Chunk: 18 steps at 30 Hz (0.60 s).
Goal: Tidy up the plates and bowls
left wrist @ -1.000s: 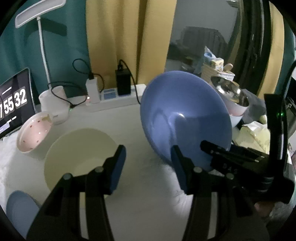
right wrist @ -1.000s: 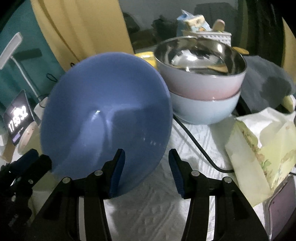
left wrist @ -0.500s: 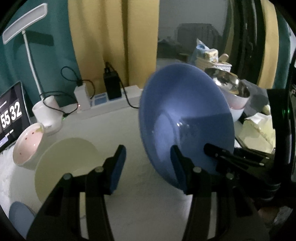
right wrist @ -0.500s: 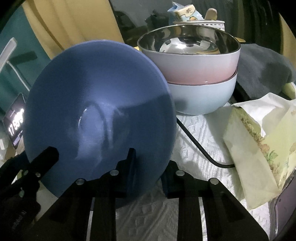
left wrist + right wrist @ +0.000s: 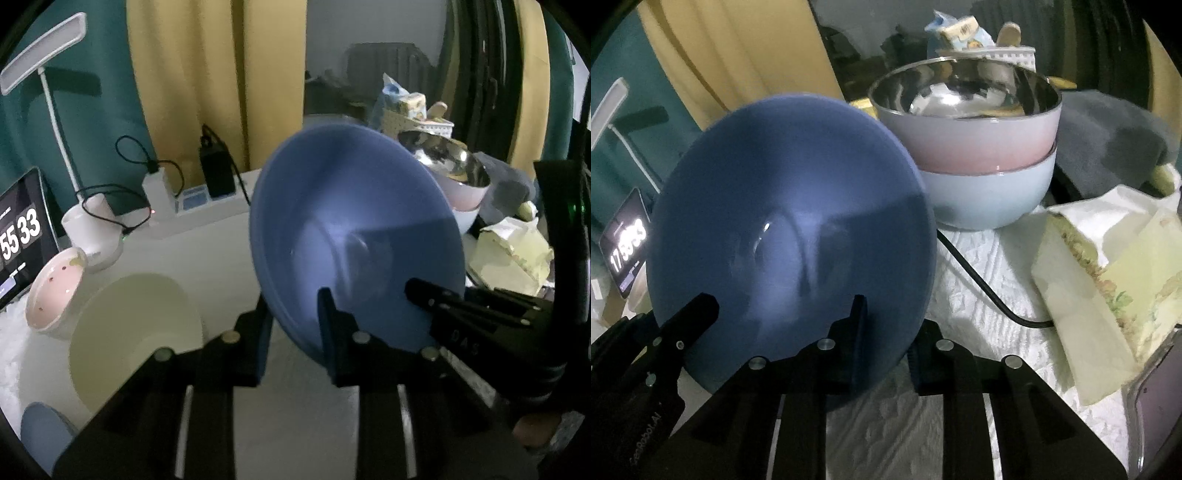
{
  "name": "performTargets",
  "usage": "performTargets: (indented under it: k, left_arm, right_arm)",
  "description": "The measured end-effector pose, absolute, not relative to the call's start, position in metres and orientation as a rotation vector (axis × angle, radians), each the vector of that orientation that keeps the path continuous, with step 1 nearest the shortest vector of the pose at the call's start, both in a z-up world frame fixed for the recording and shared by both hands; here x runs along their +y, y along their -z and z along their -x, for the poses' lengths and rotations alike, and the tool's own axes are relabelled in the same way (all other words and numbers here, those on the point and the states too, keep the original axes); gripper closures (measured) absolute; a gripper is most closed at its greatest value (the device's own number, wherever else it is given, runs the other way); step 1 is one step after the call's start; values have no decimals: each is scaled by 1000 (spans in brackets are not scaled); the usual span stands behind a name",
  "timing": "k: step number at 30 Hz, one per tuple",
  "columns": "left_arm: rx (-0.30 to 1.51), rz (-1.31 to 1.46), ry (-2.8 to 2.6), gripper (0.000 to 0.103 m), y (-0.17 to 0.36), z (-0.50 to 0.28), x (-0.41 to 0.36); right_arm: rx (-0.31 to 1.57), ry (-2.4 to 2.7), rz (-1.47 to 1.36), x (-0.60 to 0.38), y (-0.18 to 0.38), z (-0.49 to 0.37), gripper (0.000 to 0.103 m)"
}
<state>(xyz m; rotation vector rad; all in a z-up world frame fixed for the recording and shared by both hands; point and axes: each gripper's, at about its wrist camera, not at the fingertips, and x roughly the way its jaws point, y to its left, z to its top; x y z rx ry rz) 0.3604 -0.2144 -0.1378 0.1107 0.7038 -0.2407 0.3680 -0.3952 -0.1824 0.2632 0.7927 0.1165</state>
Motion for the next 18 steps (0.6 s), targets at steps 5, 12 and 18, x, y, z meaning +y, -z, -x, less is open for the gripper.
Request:
performTargets:
  k: [5, 12, 18]
  left_arm:
    - [693, -97, 240, 79, 132, -354, -207]
    - [682, -81, 257, 79, 123, -334, -199]
    - [670, -70, 258, 79, 115, -315, -189]
  right_arm:
    - [763, -121, -245, -395, 171, -356, 83]
    - [742, -113, -239, -396, 156, -328, 84]
    - [728, -111, -236, -376, 146, -309, 84]
